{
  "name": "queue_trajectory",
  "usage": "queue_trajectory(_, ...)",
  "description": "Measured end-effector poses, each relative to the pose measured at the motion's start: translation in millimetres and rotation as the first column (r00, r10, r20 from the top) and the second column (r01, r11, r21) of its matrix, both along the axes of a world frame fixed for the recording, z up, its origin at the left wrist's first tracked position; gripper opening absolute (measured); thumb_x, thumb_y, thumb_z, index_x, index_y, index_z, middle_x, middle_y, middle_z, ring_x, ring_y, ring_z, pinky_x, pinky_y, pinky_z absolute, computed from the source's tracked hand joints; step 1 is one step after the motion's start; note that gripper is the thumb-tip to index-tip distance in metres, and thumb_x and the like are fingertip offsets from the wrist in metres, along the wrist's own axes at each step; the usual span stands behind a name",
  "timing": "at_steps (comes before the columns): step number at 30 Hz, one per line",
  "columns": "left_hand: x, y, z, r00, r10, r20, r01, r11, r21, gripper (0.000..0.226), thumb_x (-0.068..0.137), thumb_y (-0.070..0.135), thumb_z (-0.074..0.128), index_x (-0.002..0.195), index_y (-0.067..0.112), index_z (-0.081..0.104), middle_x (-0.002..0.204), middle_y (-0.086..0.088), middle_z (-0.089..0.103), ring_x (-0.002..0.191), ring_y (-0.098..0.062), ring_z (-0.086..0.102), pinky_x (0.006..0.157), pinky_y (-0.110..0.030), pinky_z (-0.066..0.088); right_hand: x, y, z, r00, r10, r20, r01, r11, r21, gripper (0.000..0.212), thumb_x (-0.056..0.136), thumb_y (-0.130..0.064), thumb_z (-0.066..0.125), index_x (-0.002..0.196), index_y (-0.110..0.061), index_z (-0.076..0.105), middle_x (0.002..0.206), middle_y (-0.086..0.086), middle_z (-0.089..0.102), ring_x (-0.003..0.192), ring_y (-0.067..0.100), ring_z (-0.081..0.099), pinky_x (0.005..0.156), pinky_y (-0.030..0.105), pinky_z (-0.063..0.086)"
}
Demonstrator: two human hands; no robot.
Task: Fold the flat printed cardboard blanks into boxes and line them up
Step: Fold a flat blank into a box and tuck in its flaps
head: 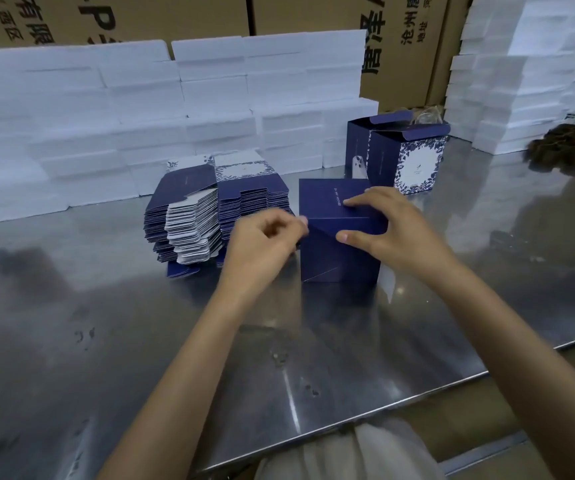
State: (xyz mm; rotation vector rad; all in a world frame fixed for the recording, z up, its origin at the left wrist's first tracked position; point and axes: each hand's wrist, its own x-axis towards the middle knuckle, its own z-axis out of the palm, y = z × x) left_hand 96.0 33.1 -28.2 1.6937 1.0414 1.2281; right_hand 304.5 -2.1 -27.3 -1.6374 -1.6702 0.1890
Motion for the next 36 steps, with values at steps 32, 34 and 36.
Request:
queue_trajectory(32,14.6,41.1,-12.2,0.983,-0.166,0.075,0.152,0.975,0.159,0.022,0.083,0.002,0.077,0.104,0.007,0.077,0.108,-0.001,0.076,0.119,-0.002,0.062,0.100,-0.017,0.047,7.8,9.1,-18.4,0.892,0.193,-0.410,-0.095,0.964,0.247,0.030,0.084,-0.004,0.080,0.107,-0.022,0.075,0.114,-0.003,0.074,0.124,0.007,0.061,0.112,0.028,0.043)
queue_trajectory(34,16.5,41.5,-11.2,0.985,-0.161,0.065,0.148,0.975,0.168,0.021,0.083,0.001,0.077,0.103,0.006,0.077,0.106,-0.002,0.076,0.118,-0.004,0.063,0.100,-0.017,0.047,9.2,8.4,-18.5,0.898,0.187,-0.398,-0.083,0.961,0.265,0.030,0.084,-0.002,0.079,0.108,-0.019,0.075,0.113,0.000,0.074,0.122,0.008,0.063,0.112,0.030,0.045)
queue_trajectory(36,15.5,43.0,-11.3,0.982,-0.173,0.071,0.159,0.973,0.170,0.022,0.083,0.002,0.077,0.104,0.007,0.077,0.106,-0.001,0.076,0.118,-0.004,0.063,0.099,-0.016,0.047,10.8,8.3,-16.4,0.898,0.203,-0.389,-0.108,0.962,0.252,0.030,0.084,-0.002,0.079,0.108,-0.020,0.075,0.113,-0.001,0.074,0.122,0.007,0.063,0.112,0.029,0.045)
